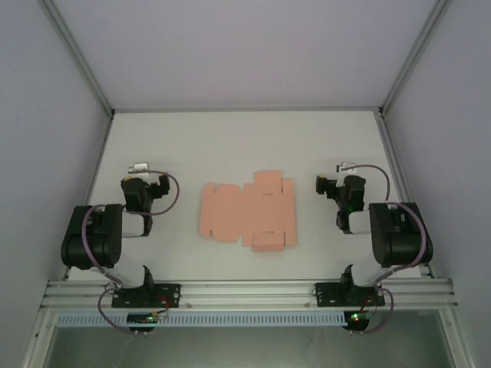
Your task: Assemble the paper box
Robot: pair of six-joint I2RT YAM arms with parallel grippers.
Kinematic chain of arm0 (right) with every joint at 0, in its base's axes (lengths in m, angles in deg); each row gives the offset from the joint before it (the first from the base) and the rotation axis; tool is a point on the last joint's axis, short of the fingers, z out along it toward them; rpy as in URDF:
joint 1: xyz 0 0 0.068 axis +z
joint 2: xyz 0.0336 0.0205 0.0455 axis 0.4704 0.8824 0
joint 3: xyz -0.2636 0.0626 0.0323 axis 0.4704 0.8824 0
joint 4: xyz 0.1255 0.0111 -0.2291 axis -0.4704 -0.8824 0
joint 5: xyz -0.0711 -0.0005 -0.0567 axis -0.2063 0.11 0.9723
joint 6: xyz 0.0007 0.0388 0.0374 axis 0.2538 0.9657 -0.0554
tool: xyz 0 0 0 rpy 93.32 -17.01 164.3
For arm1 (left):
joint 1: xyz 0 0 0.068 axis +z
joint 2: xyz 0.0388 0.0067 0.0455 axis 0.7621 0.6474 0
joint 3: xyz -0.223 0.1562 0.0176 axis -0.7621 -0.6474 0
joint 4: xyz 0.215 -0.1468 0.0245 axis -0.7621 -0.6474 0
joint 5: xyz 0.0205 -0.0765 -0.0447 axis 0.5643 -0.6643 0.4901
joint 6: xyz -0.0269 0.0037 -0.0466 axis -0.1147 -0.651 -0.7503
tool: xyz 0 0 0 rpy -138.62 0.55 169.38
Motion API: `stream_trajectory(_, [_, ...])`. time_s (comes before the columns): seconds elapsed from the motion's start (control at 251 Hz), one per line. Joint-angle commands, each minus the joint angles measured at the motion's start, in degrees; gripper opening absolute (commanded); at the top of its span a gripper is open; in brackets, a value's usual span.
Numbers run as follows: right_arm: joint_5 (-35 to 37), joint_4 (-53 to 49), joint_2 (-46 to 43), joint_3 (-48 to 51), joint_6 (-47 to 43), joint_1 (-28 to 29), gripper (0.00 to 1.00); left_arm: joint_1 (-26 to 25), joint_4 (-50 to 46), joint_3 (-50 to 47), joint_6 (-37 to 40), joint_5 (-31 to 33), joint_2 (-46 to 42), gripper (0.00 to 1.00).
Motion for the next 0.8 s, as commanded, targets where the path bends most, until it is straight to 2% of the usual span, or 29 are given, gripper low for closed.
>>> stream_trajectory(0.0, [-0.5,-0.1,-0.2,-1.2,0.2,0.1,0.99,-0.2,0.4,0.8,0.5,-0.7,-0.6,1.0])
stream_trajectory(0.794, [-1.5,-0.3,-0.2,-1.3,0.2,-0.4,0.99,-0.2,0.2,0.8,0.6,-0.8,-0.6,1.0])
